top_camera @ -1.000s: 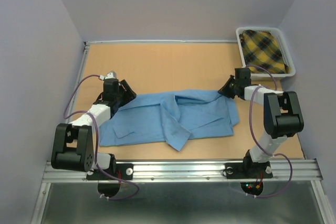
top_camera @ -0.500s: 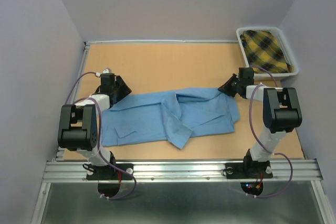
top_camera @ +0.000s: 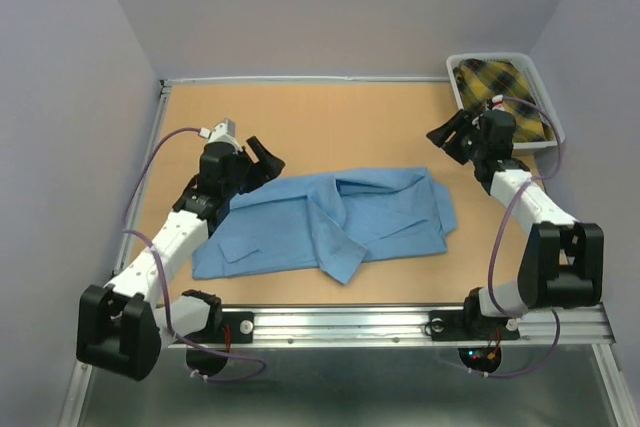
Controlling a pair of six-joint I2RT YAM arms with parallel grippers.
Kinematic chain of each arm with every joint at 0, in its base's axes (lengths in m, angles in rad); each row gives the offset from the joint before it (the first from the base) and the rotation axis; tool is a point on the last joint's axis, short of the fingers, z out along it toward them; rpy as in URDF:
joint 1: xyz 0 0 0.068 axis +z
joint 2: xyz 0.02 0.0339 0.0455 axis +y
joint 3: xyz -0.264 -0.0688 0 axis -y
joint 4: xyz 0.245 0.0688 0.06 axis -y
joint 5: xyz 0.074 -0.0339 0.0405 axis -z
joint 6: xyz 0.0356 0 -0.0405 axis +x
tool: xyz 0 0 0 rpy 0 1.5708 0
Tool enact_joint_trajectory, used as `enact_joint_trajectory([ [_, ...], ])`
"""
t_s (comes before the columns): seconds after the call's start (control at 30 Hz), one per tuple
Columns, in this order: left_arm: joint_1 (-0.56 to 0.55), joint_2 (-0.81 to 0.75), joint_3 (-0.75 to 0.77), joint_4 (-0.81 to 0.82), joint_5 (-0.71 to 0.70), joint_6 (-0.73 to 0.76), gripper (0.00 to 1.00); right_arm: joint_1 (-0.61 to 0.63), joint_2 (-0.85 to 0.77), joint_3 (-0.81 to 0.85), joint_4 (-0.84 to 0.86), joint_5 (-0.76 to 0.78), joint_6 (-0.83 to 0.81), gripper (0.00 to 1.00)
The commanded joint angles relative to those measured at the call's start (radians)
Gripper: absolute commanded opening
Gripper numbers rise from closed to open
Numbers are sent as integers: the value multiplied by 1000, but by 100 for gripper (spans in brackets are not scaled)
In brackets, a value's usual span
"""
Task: Fold and stack the long sleeve shirts
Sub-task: Fold the shirt
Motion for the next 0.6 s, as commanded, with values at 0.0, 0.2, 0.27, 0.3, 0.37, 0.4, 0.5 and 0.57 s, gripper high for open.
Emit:
enact_joint_trajectory([
  [0.0,-176,-86,-43,-101,-7,-140,86,-7,-143,-52,-23,-39,-73,68],
  [0.2,-399,-33,3,-171,-71,-221,87,-7,-281,-102,-99,-82,-113,74],
  [0.27,-474,3,22,-173,-99,-253,87,-7,-331,-120,-124,-93,-118,76],
  [0.3,-491,21,28,-173,-108,-261,87,-7,-345,-126,-130,-98,-118,76],
  [0.37,-540,88,58,-171,-145,-273,85,-7,-382,-143,-144,-104,-118,76],
  [0.4,-556,134,72,-171,-160,-273,85,-7,-393,-148,-148,-107,-118,77],
  [0.5,-583,219,138,-170,-179,-270,82,-7,-413,-166,-159,-118,-124,77],
  [0.57,-589,254,163,-170,-186,-261,81,-8,-419,-174,-165,-125,-126,77],
])
